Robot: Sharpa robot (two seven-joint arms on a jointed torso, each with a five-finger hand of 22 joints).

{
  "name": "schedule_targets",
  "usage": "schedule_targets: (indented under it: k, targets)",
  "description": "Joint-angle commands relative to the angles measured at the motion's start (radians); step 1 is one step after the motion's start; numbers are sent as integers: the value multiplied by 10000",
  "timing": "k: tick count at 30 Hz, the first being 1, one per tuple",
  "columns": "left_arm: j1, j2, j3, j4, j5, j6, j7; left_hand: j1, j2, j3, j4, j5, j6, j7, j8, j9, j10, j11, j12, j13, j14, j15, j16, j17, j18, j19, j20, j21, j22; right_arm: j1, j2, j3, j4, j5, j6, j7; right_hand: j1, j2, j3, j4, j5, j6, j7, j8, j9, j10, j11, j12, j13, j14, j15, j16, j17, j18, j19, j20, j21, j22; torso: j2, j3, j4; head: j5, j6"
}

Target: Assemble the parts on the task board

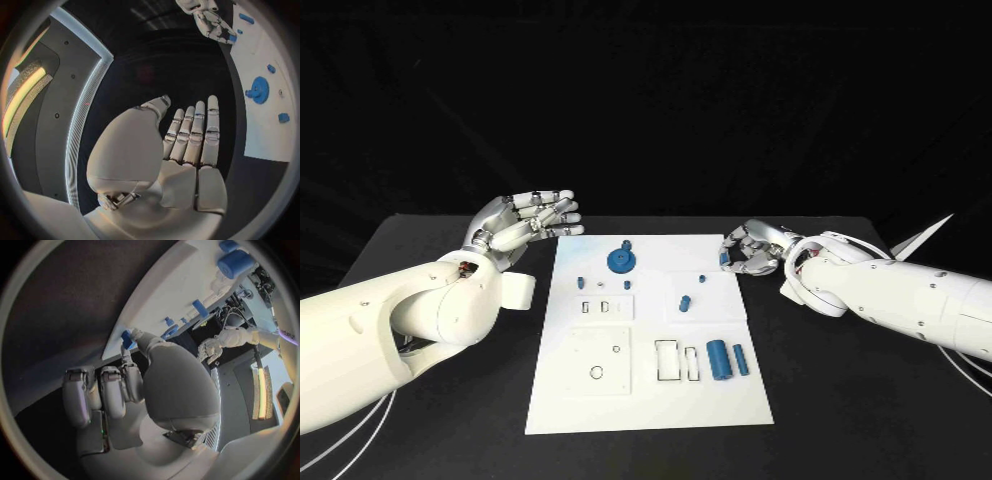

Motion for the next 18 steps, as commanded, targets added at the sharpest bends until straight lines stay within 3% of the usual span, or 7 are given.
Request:
schedule_targets:
  k: [1, 5, 12, 18]
  targets:
    - [4, 22, 6, 9, -11, 21, 8, -79, -149, 169, -101, 48, -78, 324, 76, 138, -38, -27, -81, 135, -113, -2, 7, 175, 16, 79, -24, 164, 141, -12, 12, -2, -9, -12, 15, -10, -90, 217, 440, -47, 168, 114, 21, 205, 73, 98, -114, 267, 1577, 1096, -72, 136, 2746, -358, 1130, -78, 230, 2731, 1, 1, -5, 15, -1]
    - [4, 19, 6, 9, -11, 20, 4, -86, -148, 175, -111, 47, -87, 331, 72, 136, -49, -23, -84, 134, -119, -1, 2, 188, 16, 74, -24, 170, 142, -12, 14, -2, -19, -5, -85, -10, -125, 302, 523, -44, 162, 228, -25, 287, 98, 127, -150, 290, 1597, 1096, -105, 136, 2746, -358, 1130, -108, 230, 2731, -3, 1, -7, 14, -7]
    - [4, 18, 6, 7, -11, 18, 2, -86, -148, 175, -111, 47, -87, 331, 72, 136, -49, -23, -84, 134, -119, -1, 2, 188, 16, 74, -24, 170, 142, -12, 13, -2, -12, -8, -370, -69, -136, 745, 853, -150, 168, 699, -357, 889, 372, 259, -440, 398, 1698, 1096, -350, 136, 2746, -358, 1130, -323, 230, 2731, -6, 1, 1, 15, -16]
    - [3, 15, 6, 0, -11, 16, 1, -86, -148, 175, -111, 47, -87, 331, 72, 136, -49, -23, -84, 134, -119, -1, 2, 188, 16, 74, -24, 170, 142, -12, 0, -1, 114, -17, -690, -132, -133, 813, 1005, -277, 162, 691, -432, 1139, 516, 286, -513, 402, 1710, 1096, -421, 136, 2746, -358, 1130, -401, 230, 2731, -8, 2, -7, 28, -21]
